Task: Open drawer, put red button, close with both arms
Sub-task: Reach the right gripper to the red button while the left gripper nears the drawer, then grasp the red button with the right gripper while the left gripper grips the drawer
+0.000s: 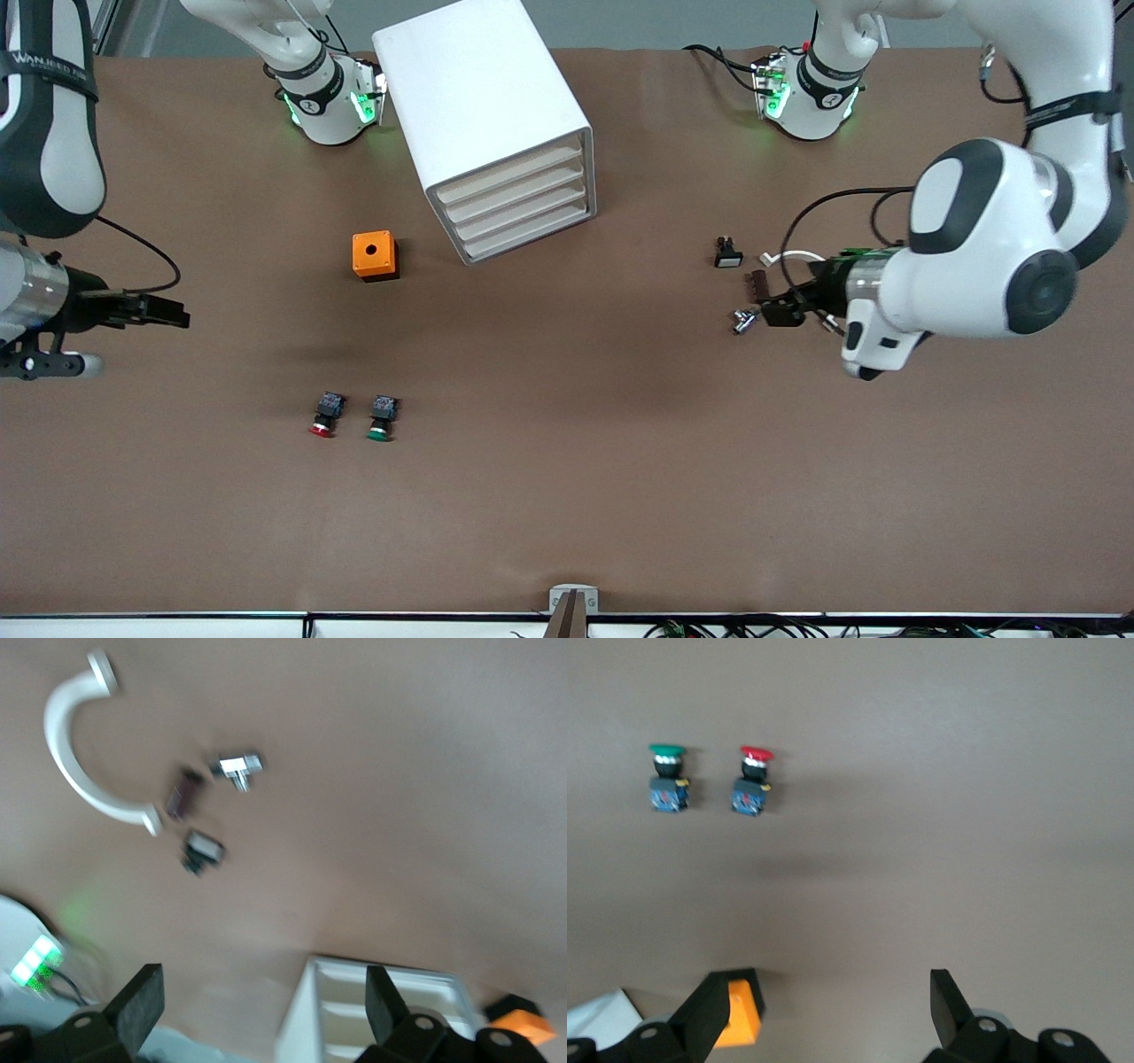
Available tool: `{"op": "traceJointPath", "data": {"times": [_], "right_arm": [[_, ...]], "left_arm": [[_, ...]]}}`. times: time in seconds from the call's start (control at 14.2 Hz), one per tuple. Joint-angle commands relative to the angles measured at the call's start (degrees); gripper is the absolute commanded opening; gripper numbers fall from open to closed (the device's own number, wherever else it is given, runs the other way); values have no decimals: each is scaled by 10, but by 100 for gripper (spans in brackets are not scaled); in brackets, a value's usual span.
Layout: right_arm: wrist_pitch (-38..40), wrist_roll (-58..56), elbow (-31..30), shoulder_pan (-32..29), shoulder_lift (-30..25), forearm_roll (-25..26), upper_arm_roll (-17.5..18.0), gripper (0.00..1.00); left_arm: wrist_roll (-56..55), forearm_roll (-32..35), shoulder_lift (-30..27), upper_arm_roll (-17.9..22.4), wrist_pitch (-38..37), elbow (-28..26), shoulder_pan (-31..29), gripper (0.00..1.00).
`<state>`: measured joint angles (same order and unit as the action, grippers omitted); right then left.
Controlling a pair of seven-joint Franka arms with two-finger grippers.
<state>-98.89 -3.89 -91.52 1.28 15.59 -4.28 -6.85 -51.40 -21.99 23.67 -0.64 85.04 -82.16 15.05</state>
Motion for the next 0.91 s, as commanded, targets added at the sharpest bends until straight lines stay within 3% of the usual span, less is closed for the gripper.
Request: {"op": "traceJointPath", "data": {"times": [0.0, 0.42, 0.63, 0.84], "right_arm": [[-44, 54, -7, 18, 29, -17, 3, 100], [-259, 157, -124, 77, 59, -20, 4, 100], [-322, 208, -134, 104, 96, -20, 4, 100], [-378, 253, -133, 126, 135, -20, 3, 100]], "left_arm": [[-120, -63, 62, 4, -17, 32, 32, 100], [-411, -179, 154, 0, -18, 46, 94, 100], [-517, -251, 182, -35, -18, 43, 91, 100], [-622, -331, 216, -41, -18, 45, 94, 100]]}}
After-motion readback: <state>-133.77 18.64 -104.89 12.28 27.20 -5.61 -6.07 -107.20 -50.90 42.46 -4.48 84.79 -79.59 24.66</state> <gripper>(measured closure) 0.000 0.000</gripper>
